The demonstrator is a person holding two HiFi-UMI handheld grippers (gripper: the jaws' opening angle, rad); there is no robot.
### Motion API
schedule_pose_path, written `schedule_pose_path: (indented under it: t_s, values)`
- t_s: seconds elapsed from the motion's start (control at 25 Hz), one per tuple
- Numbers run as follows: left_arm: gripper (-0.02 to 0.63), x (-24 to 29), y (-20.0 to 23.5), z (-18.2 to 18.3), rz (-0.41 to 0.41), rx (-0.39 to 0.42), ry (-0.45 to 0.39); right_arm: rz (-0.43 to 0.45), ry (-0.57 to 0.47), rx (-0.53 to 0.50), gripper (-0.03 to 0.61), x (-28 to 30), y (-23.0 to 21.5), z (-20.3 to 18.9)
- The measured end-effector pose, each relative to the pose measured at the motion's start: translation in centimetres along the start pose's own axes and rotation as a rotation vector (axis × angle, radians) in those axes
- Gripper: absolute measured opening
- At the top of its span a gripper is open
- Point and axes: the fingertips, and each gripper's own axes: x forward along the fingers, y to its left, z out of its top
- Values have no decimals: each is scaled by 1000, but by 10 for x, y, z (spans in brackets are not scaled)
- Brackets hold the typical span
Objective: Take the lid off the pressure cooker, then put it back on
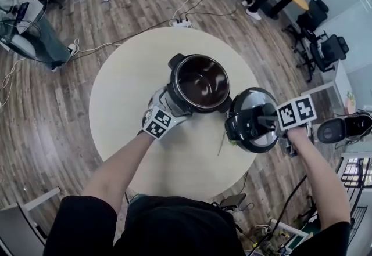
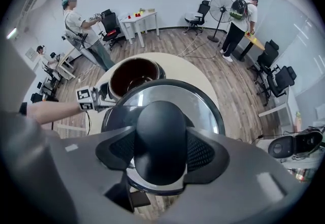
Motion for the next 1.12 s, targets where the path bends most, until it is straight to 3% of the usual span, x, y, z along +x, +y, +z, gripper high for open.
schedule_pose_path:
  t_s: [0.24,0.44,0.64,0.96,1.12]
  values:
    - [592,-1,-3,-2,0,-1,9,48,55,-47,285,51,39,-91]
    - [592,0,-1,-1,1,0,12,119,83,-124,285,111,102,-129]
    - [592,1,2,-3,0,3,16,148,93,-185,287,174,154,-133]
    - [592,1,2,-3,0,3,10,112,49,-295,287,248,194,-111]
    - [592,1,1,-3,1,2,11,82,132,-315,287,265,194,-125]
